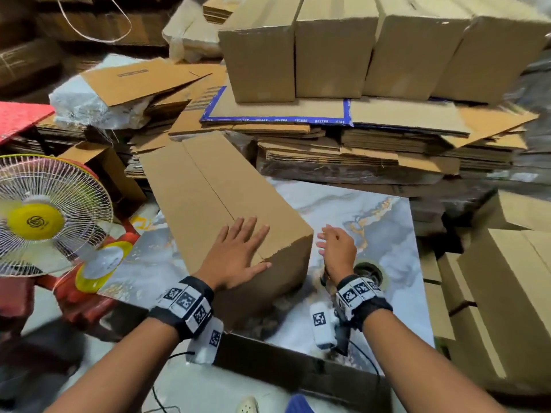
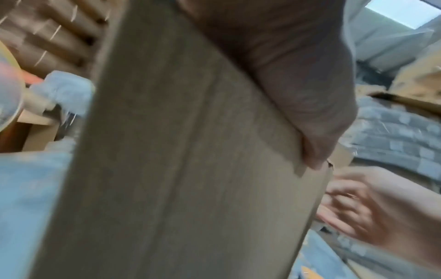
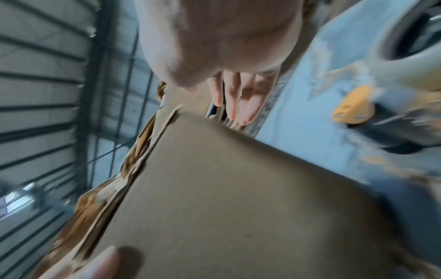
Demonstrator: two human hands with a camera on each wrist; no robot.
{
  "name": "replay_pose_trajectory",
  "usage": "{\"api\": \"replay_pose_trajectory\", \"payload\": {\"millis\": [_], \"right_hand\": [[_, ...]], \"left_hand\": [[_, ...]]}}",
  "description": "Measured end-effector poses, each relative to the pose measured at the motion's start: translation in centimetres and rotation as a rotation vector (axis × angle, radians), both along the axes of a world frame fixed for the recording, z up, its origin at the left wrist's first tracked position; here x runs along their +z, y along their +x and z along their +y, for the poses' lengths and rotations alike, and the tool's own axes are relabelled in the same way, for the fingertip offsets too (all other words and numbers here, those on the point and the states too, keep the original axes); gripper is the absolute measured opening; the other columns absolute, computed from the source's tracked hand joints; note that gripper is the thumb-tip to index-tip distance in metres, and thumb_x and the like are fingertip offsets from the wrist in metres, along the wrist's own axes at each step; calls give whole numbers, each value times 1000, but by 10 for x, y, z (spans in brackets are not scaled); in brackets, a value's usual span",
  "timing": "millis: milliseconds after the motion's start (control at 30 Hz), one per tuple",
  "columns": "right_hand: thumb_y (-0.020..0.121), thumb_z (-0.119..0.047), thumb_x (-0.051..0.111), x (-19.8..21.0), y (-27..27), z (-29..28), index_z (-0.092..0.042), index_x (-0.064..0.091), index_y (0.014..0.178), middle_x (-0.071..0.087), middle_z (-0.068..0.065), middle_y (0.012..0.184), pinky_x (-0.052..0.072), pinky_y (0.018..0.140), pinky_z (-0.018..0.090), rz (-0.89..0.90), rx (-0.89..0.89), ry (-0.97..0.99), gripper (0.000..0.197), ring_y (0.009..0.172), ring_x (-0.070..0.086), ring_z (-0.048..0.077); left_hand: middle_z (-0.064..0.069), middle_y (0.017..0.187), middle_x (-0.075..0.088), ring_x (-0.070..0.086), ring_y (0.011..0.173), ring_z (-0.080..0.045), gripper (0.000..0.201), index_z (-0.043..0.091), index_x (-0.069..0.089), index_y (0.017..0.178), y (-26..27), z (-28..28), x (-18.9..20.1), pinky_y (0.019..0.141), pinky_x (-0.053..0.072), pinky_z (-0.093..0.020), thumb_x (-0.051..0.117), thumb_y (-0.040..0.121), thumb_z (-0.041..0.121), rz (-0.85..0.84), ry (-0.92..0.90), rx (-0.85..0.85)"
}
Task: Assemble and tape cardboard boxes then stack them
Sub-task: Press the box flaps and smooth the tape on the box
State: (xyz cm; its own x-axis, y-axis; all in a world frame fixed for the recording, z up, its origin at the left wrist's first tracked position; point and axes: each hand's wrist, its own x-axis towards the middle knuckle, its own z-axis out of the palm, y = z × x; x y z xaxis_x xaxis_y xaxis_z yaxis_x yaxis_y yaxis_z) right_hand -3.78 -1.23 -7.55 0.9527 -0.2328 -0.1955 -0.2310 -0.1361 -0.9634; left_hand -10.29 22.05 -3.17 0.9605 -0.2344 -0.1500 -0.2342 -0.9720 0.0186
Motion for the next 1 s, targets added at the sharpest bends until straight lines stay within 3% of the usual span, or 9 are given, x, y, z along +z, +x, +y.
{"api": "replay_pose_trajectory", "payload": {"millis": [167,233,333,433,600,733,800,867,1000], "right_hand": [[86,-23,51,-50,-25,-61,-6,61,70,66,13,74,53,72,42,283,11,-233,25,75,62,33],[92,-24,55,-63,-38,-76,-8,68,85,68,13,89,51,77,33,378,58,-303,21,85,62,29],[94,-15,57,-78,-49,-85,6,70,99,70,20,97,50,77,35,418,72,-367,25,99,66,35],[83,-31,67,-86,-57,-81,-14,68,79,63,1,76,43,68,33,444,70,-407,17,93,65,31],[74,-49,83,-107,-83,-75,-10,60,63,63,6,66,39,54,33,528,-117,-236,46,70,63,27],[42,-59,89,-157,-88,-72,-8,66,73,72,12,80,55,66,45,617,-242,-10,64,79,70,32],[33,-46,89,-174,-79,-72,-4,70,84,73,15,85,59,75,49,638,-276,132,69,83,71,33],[44,-32,83,-158,-69,-69,-3,68,83,71,14,84,56,70,45,655,-238,221,51,80,68,30],[87,-9,56,-109,-61,-60,-6,51,74,54,11,62,46,47,25,653,-138,468,14,46,53,21]], "left_hand": [[-5,170,-6,-4,156,-31,100,33,0,162,25,-8,0,123,6,-52,0,75,83,2,-14,66],[-7,170,-5,-2,156,-33,100,32,1,162,37,-17,1,123,6,-54,2,76,84,2,-32,92],[-8,170,-5,-2,156,-36,86,30,3,162,52,-35,1,121,7,-61,21,93,78,-7,-50,138],[-9,170,-7,-4,155,-36,81,28,3,162,61,-56,2,117,4,-68,28,98,70,4,-90,205],[-15,169,-8,-9,153,-42,83,21,1,162,70,-90,3,115,-1,-72,29,99,67,38,-150,299],[-17,168,-7,-7,153,-44,85,19,3,162,72,-104,4,114,0,-74,28,98,69,35,-166,345],[-20,168,-6,-5,153,-46,89,17,3,162,74,-105,6,115,0,-74,26,97,73,46,-165,334],[-23,167,-4,-1,151,-49,98,16,3,162,77,-101,9,113,4,-75,23,91,81,71,-135,293],[-24,160,20,19,144,-48,105,23,12,159,84,-81,23,107,26,-73,15,80,92,82,-27,114]]}}
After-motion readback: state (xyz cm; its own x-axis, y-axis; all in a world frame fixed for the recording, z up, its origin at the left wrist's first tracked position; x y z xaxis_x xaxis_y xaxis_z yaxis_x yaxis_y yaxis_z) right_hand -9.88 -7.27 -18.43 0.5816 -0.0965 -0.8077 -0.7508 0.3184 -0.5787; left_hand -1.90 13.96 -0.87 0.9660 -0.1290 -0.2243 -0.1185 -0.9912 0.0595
